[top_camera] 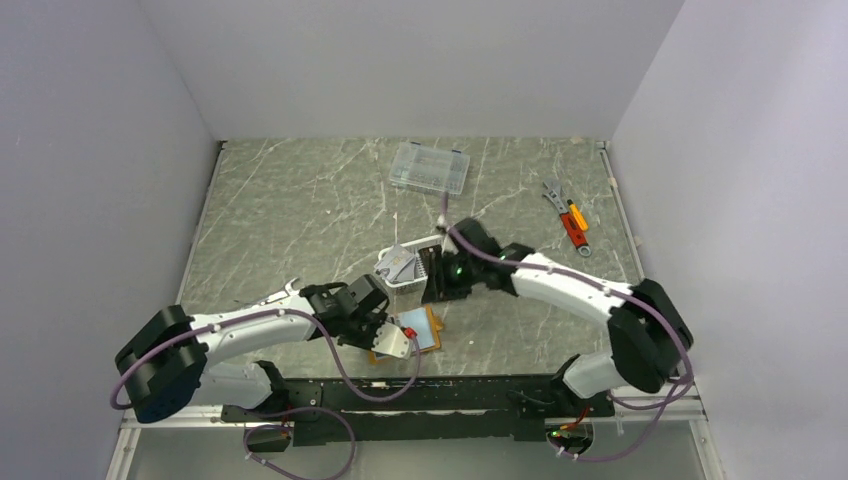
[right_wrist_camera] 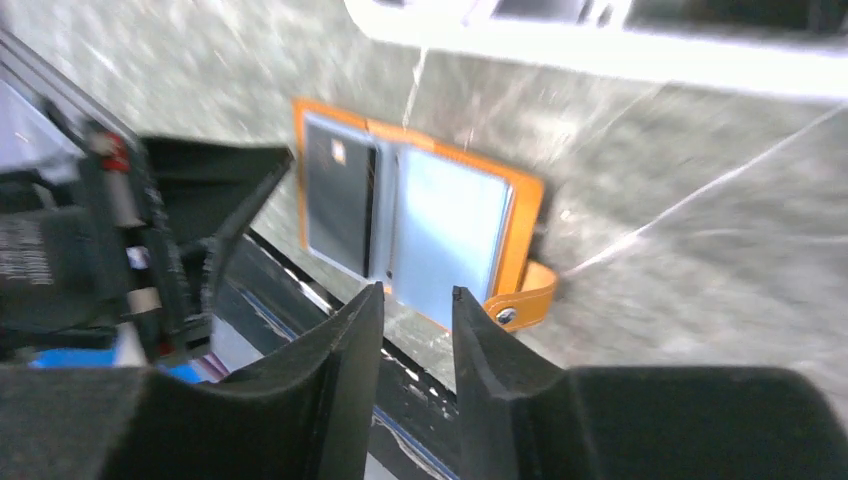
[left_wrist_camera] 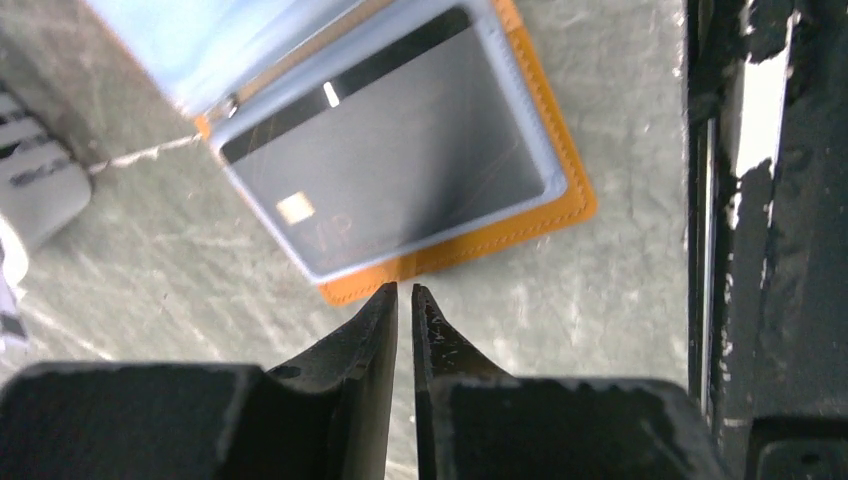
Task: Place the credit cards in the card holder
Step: Move the storage box to the center of the board.
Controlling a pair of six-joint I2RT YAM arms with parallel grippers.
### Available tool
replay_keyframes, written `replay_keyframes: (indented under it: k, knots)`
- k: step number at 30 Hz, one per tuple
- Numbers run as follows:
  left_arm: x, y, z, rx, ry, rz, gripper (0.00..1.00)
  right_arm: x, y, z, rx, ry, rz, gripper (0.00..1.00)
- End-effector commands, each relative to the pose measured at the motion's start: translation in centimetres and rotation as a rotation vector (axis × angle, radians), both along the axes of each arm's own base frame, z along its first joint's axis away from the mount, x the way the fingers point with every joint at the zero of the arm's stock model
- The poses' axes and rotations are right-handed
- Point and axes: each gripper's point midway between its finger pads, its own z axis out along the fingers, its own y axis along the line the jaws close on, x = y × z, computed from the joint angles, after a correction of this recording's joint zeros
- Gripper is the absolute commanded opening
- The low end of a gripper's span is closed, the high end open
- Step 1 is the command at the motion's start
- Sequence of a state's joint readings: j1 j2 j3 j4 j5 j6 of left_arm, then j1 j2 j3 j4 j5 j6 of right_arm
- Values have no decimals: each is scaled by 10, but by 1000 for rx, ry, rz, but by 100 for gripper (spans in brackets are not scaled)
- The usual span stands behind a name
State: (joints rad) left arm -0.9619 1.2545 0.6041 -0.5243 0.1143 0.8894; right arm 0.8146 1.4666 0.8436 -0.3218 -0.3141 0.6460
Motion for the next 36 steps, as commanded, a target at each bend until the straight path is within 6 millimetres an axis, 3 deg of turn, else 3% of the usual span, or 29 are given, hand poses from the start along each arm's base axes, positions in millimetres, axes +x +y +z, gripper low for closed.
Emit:
replay_keyframes:
  k: [1, 5, 9, 12, 15, 17, 20, 24, 29, 30, 31, 36]
  knots:
    - [3, -1, 39, -42, 29, 6, 17, 56, -22, 76, 54, -182, -49, 37]
    - [8, -6, 70, -100, 48, 38, 18, 108, -55, 97, -2, -250, -152, 43]
    - [12, -17, 97, -167, 73, 59, 19, 149, -89, 74, -154, -237, -238, 46]
    - [20, -35, 123, -276, 108, 98, 20, 166, -100, 53, -239, -227, -252, 50]
    - [39, -52, 148, -395, 134, 164, 26, 175, -104, 36, -276, -209, -257, 53]
    - [50, -63, 157, -446, 154, 196, 44, 181, -108, 26, -304, -207, -271, 55]
    - [64, -78, 165, -493, 169, 215, 58, 187, -113, 14, -334, -203, -290, 58]
    - [83, -99, 168, -543, 199, 253, 59, 193, -117, 4, -369, -203, -300, 62]
    - [122, -124, 171, -623, 226, 386, 70, 199, -116, 1, -375, -219, -299, 65]
    - [127, -127, 173, -642, 241, 403, 78, 201, -119, 1, -390, -225, -307, 66]
    - [133, -129, 175, -664, 255, 420, 97, 203, -120, 0, -399, -229, -311, 67]
    - [149, -121, 183, -734, 338, 475, 99, 203, -120, -1, -443, -266, -310, 72]
